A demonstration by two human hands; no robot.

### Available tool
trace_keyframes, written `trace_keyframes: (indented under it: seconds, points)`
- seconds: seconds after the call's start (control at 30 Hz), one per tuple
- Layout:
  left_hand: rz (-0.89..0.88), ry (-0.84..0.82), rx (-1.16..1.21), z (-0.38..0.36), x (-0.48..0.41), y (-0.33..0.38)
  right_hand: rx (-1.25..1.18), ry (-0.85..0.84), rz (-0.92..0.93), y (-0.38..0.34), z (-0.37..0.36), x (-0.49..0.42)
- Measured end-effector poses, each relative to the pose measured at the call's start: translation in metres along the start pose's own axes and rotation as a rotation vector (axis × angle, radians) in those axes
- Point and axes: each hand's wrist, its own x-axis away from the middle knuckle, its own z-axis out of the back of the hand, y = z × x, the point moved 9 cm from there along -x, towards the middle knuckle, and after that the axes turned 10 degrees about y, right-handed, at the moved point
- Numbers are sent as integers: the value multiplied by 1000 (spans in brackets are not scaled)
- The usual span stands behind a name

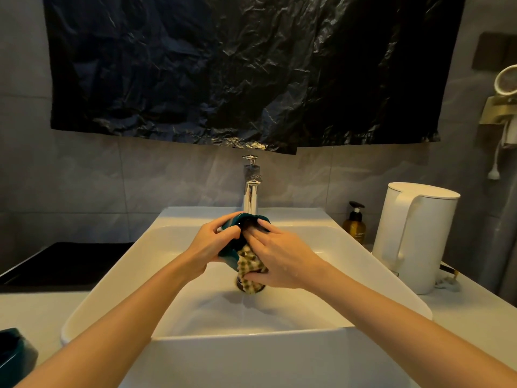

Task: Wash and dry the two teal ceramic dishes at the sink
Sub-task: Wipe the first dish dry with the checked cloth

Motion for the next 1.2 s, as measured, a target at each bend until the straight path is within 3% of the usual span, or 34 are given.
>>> trace_keyframes:
  seconds: [0.13,0.23,0.4,0.53,0.67,0.8,0.93,1.03,1.13,1.2]
  points:
    - [1,-10,-4,-2,0,-2,-115,-17,40,-13,-1,5]
    - [13,-32,-13,-3,1,-3,-296,-50,-33,-14,-3,2]
    - [-20,35,6,4,0,3,-390,-40,-169,3,-6,6]
    - [-49,67,5,6,0,7,-641,-12,-301,17,1,16]
    - [-71,105,1,13,-1,9,-896,210,-656,54,19,30]
    - [-94,144,-13,17,0,11,-881,383,-903,95,27,40]
    - [-114,143,-28,16,0,14,-971,382,-1042,97,9,30]
    - [-121,120,-13,13,2,16,-1121,218,-966,69,-14,10]
    - [-133,85,-27,8,3,17,-990,41,-852,55,-34,2]
    - [-141,47,-46,3,4,17,-730,65,-892,67,-32,4]
